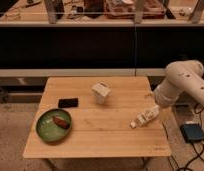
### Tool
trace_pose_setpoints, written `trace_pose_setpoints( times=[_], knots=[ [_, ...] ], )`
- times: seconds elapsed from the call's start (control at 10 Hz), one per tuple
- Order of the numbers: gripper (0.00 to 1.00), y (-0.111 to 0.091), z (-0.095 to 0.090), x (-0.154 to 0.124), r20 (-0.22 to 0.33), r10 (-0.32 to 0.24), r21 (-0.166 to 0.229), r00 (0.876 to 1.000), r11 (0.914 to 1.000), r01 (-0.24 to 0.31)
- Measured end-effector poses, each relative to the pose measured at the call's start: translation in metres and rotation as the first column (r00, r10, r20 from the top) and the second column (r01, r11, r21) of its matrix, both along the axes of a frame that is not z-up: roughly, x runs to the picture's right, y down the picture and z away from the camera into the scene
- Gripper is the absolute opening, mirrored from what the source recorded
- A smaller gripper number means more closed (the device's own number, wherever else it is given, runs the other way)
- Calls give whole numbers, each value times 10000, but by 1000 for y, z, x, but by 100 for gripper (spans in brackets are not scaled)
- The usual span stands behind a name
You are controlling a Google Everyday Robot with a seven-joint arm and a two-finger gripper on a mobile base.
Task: Place the bottle in the ceramic bowl
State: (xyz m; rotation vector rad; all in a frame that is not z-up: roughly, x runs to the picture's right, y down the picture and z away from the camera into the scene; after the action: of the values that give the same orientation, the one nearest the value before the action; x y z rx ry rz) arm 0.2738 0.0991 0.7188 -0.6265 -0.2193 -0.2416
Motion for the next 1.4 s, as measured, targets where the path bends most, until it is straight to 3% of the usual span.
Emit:
trace_pose_setpoints(
  times=[0.4, 0.6, 0.8, 1.4],
  knots=[
    [80, 27, 69, 10, -271, -170, -299, 9995, 9994, 162],
    [80, 28, 97, 12, -206, -335, -352, 9992, 9988, 327],
    [80, 31, 113, 14, -93, -342, -391, 9994, 9987, 339],
    [80, 37, 138, 16, 627, -348, -115, 9974, 9993, 356]
  ],
)
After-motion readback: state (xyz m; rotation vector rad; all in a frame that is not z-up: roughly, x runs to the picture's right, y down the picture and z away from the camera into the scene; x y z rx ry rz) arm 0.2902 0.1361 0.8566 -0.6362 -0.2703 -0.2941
